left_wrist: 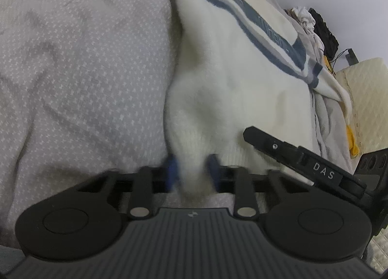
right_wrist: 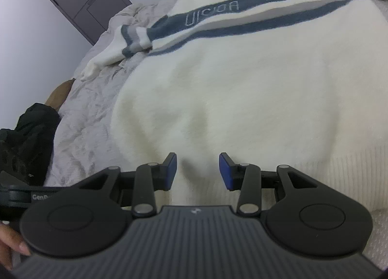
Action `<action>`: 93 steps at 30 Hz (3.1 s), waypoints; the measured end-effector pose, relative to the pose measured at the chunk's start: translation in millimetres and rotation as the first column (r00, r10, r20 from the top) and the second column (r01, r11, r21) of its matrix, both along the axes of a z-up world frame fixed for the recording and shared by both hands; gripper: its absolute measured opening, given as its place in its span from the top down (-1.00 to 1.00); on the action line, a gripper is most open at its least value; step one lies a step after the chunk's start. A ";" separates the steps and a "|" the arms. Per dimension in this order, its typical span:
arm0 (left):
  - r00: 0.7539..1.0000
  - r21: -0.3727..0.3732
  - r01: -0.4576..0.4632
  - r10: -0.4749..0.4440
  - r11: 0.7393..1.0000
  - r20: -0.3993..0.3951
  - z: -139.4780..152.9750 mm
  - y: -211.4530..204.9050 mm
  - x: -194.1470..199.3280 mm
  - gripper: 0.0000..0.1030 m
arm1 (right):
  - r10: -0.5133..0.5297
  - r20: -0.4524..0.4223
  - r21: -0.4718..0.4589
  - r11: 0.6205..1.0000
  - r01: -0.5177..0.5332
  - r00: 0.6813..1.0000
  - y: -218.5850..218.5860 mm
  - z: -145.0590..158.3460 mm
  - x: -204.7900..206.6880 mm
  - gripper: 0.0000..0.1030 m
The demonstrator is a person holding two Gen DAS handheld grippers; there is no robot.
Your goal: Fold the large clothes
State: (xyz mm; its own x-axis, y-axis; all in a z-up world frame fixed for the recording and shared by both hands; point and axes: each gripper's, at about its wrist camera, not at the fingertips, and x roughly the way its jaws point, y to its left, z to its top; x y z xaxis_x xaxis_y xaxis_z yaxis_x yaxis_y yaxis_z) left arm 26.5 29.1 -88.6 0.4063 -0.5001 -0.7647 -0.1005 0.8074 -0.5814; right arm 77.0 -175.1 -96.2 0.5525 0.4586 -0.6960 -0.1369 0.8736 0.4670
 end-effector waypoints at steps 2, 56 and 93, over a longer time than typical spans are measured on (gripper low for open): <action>1.000 0.002 -0.010 0.010 1.000 0.020 3.7 1.6 -3.6 0.71 | -0.003 0.003 -0.008 1.000 0.003 1.000 -0.3 0.0 -0.5 0.17; 0.848 0.266 0.016 -0.154 0.964 0.507 125.7 -80.1 33.4 0.15 | -0.217 0.390 -0.138 0.947 0.290 0.895 -68.0 77.2 -24.4 0.19; 0.935 0.333 -0.066 -0.059 0.941 0.351 23.7 -62.8 69.1 0.05 | -0.750 0.122 0.264 0.655 0.708 0.650 -349.0 21.1 116.5 -0.50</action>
State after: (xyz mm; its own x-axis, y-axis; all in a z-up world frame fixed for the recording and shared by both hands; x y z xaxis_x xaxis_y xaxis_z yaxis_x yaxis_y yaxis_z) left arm 95.6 -33.8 -64.9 0.6802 -0.2384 -0.6932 0.0562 0.9598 -0.2750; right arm 193.6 -524.2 -75.2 0.8770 -0.0546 -0.4773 0.3992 0.6355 0.6609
